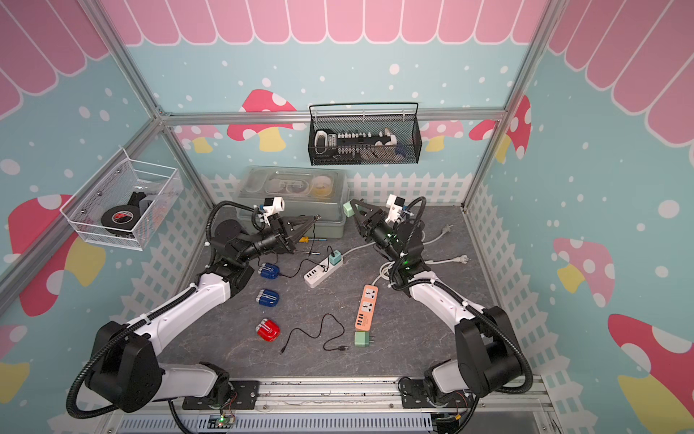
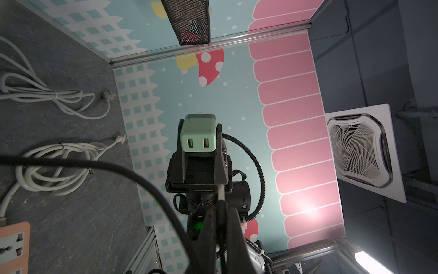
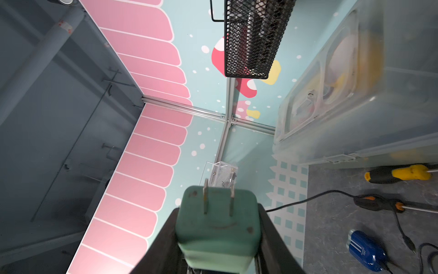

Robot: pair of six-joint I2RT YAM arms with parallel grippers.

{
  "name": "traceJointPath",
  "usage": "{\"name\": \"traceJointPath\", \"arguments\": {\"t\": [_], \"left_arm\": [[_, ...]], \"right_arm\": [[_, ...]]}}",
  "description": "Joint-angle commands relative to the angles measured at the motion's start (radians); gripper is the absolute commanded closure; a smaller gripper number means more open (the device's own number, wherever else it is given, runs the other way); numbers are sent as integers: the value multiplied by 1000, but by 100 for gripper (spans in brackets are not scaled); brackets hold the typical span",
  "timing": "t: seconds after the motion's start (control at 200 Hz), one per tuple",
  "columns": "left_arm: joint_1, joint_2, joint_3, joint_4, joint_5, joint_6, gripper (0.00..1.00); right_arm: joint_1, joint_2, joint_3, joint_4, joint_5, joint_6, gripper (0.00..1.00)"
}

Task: Charge the electric shaver
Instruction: Insert the charging cable into the plug.

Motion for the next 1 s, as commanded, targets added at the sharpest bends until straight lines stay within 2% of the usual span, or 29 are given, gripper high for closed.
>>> {"name": "traceJointPath", "arguments": {"t": [0.0, 0.21, 0.25, 0.47, 0.996], "left_arm": [[-9, -11, -5, 82, -32, 42, 100], [-24, 20, 57, -45, -56, 68, 100], [-54, 28, 64, -58, -65, 70, 100], [-69, 73, 121, -74, -88, 79, 100], [-82, 134, 186, -129, -78, 97, 100]], "right_arm": [[-3, 49, -7, 245, -11, 78, 100], [1, 69, 18, 257, 11, 90, 100], [3, 72, 23, 253, 8, 93, 100], [27, 41, 15, 167, -2, 62, 100], [56, 15, 2, 147, 8, 59, 100]]}}
